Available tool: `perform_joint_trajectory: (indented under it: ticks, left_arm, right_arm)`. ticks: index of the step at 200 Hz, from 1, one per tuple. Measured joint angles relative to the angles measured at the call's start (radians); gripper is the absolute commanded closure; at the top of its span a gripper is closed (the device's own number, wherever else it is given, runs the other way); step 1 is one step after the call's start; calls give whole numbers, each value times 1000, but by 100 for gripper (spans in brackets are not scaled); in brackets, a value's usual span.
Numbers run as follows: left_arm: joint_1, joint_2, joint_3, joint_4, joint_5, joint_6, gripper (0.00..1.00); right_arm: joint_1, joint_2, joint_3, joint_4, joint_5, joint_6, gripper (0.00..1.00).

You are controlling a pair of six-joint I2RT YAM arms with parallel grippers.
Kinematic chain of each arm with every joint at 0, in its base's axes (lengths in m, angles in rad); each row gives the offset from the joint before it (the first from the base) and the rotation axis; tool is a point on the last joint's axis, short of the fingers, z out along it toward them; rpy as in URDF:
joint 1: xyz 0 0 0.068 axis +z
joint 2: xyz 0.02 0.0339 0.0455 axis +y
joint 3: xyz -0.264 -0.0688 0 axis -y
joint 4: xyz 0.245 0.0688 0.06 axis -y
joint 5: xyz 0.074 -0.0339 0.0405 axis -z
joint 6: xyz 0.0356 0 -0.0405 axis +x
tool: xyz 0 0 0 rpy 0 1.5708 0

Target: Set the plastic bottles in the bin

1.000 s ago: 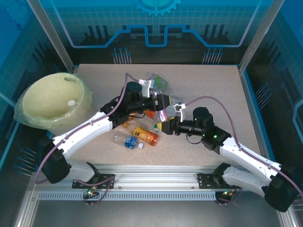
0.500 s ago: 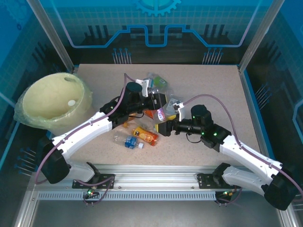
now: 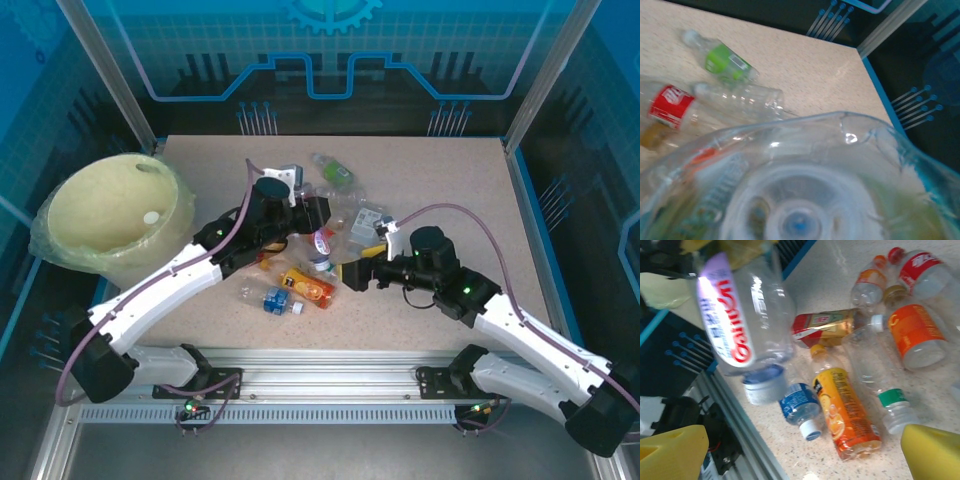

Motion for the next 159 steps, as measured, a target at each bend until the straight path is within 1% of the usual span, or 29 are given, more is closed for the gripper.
perform_joint_trajectory:
  ticks: [22,34,61,78,102,130,159]
  left_arm:
    - [6,-36,22,-44,-76,54,49]
    - [22,-57,37,-62,-93,78,49]
    - [117,-126,69,-87,-97,103,50]
    - [175,-163,109,-116,-123,141,50]
    - [225,-192,187,-148,-159,209,50]
    - [261,-217,270,-174,-243,303,50]
    - [311,-242,313,-189,-327,383,50]
  right_arm:
    - [0,-7,0,-17,59,1,0]
    - [0,-12,-1,-18,95,9,0]
    - [0,-23,-14,-18,159,17,0]
    - [0,-23,-21,-19,188,19,0]
    - [0,-23,-24,-18,208,19,0]
    - [0,-23,-28,-18,223,15,0]
    - [0,-32,-40,-7,232,11,0]
